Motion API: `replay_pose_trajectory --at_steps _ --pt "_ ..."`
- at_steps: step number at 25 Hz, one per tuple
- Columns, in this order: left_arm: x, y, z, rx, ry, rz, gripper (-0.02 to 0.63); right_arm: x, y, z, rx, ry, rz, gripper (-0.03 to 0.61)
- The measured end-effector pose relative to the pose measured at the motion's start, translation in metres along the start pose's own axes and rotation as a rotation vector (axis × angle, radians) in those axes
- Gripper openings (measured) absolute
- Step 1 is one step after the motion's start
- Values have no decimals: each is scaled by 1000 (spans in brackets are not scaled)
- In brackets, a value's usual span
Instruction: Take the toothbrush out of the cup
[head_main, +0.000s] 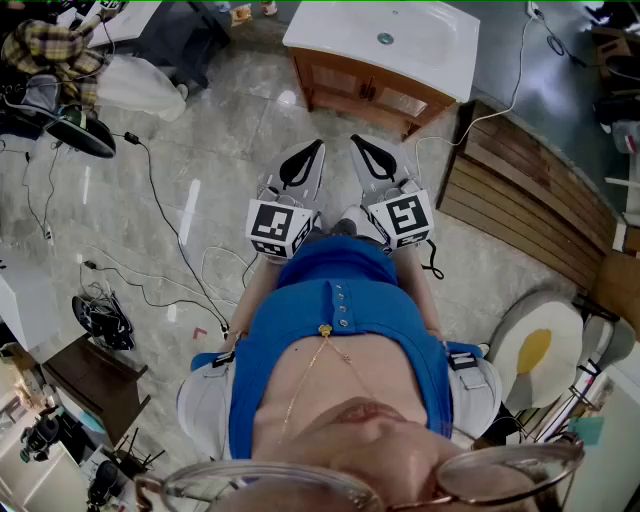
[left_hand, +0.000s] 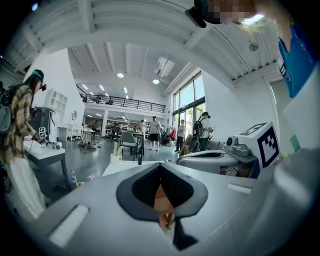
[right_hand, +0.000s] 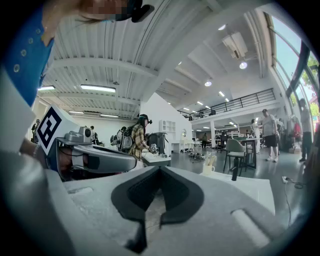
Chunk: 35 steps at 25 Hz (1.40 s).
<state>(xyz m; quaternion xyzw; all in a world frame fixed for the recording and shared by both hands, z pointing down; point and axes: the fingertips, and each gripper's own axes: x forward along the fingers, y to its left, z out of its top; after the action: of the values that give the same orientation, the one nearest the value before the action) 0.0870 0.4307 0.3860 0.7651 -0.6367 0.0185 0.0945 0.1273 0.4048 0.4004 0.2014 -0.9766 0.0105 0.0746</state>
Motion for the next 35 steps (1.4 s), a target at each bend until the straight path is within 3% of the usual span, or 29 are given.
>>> replay_pose_trajectory --at_steps 4,20,35 --pt "4 -5 -1 -5 -13 9 2 -5 -7 7 13 -55 -3 2" --pt "23 -15 1 -24 -19 37 2 -15 -24 2 19 -60 36 2" --pt "94 46 14 -26 -10 -42 2 57 -75 11 21 -58 -20 2"
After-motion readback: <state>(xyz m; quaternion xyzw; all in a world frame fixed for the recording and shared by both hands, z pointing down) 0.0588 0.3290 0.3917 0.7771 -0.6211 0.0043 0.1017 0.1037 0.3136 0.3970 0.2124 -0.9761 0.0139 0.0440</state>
